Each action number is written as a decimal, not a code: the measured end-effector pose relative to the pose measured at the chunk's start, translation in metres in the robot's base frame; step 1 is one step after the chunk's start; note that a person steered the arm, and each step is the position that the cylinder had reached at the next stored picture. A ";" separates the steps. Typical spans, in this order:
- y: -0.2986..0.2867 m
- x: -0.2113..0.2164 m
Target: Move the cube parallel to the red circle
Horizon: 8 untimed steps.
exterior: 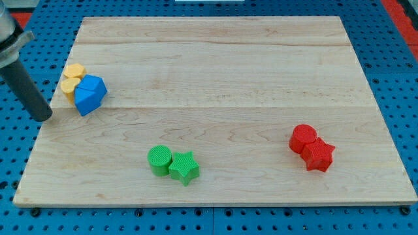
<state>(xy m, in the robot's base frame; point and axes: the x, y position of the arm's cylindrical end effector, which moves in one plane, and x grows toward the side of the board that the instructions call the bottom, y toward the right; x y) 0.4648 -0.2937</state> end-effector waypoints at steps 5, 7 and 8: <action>0.182 -0.007; 0.152 -0.009; 0.154 -0.049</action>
<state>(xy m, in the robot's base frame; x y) 0.4156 -0.1398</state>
